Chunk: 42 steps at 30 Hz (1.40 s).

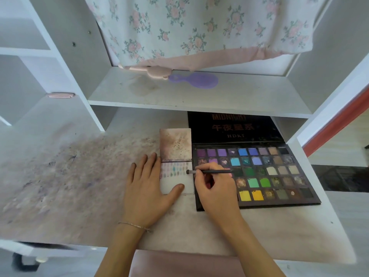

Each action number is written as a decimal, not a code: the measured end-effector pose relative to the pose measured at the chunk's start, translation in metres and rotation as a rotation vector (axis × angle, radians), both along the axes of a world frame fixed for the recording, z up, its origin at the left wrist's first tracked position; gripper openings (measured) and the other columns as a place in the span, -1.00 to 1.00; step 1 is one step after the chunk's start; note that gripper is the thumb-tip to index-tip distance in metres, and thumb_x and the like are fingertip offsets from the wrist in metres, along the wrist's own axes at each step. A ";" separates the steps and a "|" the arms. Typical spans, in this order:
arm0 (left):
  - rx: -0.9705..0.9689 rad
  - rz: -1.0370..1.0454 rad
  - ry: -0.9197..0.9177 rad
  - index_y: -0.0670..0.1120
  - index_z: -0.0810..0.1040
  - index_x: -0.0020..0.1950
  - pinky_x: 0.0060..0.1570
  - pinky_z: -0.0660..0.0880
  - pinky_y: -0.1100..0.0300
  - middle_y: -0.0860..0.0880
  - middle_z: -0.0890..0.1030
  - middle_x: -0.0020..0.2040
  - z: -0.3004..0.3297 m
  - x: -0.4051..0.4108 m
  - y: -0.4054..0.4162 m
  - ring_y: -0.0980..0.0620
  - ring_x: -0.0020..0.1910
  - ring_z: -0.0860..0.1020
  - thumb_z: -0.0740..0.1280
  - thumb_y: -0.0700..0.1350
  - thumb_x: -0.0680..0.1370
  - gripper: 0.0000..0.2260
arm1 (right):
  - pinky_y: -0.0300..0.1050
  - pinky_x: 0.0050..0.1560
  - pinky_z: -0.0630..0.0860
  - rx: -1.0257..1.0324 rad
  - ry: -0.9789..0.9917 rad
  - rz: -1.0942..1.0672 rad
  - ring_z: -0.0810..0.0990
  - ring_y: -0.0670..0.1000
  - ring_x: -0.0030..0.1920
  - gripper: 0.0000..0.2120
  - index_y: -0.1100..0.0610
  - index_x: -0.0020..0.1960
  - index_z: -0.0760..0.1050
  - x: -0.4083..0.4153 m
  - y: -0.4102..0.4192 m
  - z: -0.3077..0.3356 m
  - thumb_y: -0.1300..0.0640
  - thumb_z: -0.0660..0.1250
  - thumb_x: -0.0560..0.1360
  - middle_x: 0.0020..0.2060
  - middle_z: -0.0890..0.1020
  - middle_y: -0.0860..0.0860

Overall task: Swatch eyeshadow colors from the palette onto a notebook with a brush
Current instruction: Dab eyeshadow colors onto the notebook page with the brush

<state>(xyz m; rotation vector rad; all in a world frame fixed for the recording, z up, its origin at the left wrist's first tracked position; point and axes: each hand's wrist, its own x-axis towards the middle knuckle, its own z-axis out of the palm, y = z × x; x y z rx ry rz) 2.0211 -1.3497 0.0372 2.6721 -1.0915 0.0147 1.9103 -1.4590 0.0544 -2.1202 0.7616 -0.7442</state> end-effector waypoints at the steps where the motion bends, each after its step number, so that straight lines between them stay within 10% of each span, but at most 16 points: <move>1: 0.002 0.000 -0.001 -0.04 -0.03 0.50 0.36 -0.35 0.16 0.02 -0.01 0.52 0.000 0.000 0.000 0.06 0.49 -0.13 -0.22 0.44 0.26 -0.09 | -0.11 -0.21 0.48 -0.001 0.015 0.003 0.52 -0.06 -0.25 -0.90 -0.03 -0.15 0.46 0.001 0.000 0.000 0.16 0.29 0.47 -0.33 0.53 -0.13; 34: 0.006 0.000 0.009 -0.03 -0.05 0.50 0.36 -0.34 0.15 0.03 -0.01 0.52 0.000 0.000 0.000 0.06 0.49 -0.13 -0.24 0.44 0.25 -0.08 | -0.07 -0.14 0.51 -0.061 0.066 0.000 0.50 -0.05 -0.20 -0.95 0.03 -0.10 0.51 0.003 0.000 -0.003 0.15 0.28 0.47 -0.25 0.51 -0.10; 42: -0.006 0.001 0.016 -0.03 -0.04 0.50 0.38 -0.32 0.13 0.03 -0.01 0.52 -0.003 0.002 0.000 0.06 0.49 -0.13 -0.15 0.45 0.31 -0.12 | -0.23 -0.09 0.48 -0.055 -0.173 -0.067 0.49 -0.20 -0.15 -0.83 0.14 -0.05 0.54 0.006 -0.001 0.001 0.16 0.20 0.45 -0.22 0.47 -0.26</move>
